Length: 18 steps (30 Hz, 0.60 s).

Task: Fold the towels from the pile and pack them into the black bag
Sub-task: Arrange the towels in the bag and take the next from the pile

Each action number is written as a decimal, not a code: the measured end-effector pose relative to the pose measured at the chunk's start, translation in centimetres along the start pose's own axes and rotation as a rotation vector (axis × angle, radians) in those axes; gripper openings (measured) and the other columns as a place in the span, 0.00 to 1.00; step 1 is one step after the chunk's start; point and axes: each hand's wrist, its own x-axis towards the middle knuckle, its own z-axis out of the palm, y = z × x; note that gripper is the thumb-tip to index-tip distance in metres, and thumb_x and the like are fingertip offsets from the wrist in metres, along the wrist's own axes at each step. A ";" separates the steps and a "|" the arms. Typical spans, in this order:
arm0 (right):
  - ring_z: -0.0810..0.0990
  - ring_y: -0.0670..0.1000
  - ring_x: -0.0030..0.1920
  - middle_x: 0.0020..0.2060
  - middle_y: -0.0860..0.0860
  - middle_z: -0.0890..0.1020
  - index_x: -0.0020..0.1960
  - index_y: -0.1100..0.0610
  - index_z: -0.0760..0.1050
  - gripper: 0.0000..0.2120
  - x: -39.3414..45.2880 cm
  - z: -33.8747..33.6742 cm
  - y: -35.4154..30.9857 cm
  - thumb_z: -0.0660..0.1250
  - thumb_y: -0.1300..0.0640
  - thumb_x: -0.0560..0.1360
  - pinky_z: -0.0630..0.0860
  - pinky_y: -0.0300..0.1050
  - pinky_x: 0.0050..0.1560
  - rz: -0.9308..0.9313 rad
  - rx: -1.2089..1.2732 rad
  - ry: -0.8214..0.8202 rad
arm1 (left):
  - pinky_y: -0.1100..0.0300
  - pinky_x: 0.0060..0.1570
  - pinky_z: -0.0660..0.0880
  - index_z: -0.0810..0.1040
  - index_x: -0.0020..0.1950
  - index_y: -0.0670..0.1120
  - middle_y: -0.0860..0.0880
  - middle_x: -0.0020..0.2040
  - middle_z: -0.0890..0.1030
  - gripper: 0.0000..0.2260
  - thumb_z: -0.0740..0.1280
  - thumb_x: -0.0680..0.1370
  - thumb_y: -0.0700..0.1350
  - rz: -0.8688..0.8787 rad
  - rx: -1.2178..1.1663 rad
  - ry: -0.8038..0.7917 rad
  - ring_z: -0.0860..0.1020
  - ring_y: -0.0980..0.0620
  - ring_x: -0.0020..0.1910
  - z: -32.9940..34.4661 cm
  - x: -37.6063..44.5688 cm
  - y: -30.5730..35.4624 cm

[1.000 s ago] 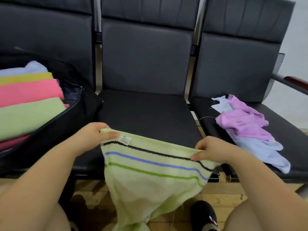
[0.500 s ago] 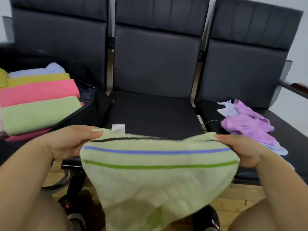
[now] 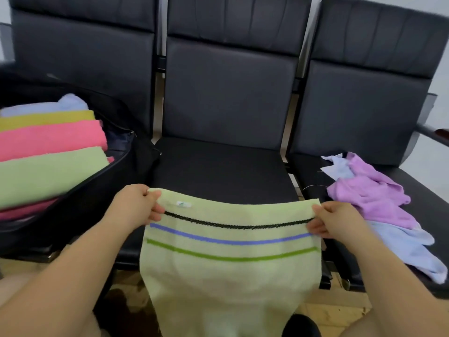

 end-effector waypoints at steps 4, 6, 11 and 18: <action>0.81 0.59 0.48 0.43 0.57 0.82 0.46 0.60 0.74 0.08 1.5 2.1 0.0 0.61 0.57 0.79 0.72 0.46 0.47 -0.148 -0.173 0.216 | 0.51 0.43 0.78 0.75 0.51 0.49 0.50 0.45 0.82 0.06 0.58 0.81 0.45 0.128 -0.001 0.171 0.82 0.47 0.43 2.9 1.5 -0.3; 0.78 0.58 0.56 0.55 0.56 0.81 0.61 0.58 0.74 0.12 1.7 3.7 -0.3 0.63 0.56 0.79 0.68 0.44 0.50 -0.195 -0.207 0.201 | 0.52 0.52 0.75 0.74 0.60 0.50 0.48 0.52 0.81 0.09 0.60 0.80 0.46 0.224 0.115 0.192 0.80 0.44 0.52 4.4 1.6 -0.1; 0.52 0.53 0.77 0.77 0.50 0.55 0.78 0.53 0.38 0.42 2.2 9.2 1.4 0.60 0.40 0.77 0.54 0.45 0.72 -0.229 -0.414 -0.023 | 0.56 0.74 0.50 0.40 0.78 0.44 0.45 0.79 0.45 0.41 0.61 0.78 0.60 0.277 0.551 -0.044 0.47 0.48 0.78 9.1 1.6 -1.7; 0.42 0.55 0.78 0.78 0.54 0.40 0.77 0.51 0.33 0.38 5.3 10.9 1.9 0.45 0.33 0.78 0.41 0.50 0.76 -0.253 -0.729 0.041 | 0.55 0.75 0.37 0.38 0.78 0.45 0.46 0.78 0.36 0.43 0.45 0.75 0.72 0.247 0.888 -0.114 0.36 0.49 0.77 9.7 4.5 -2.1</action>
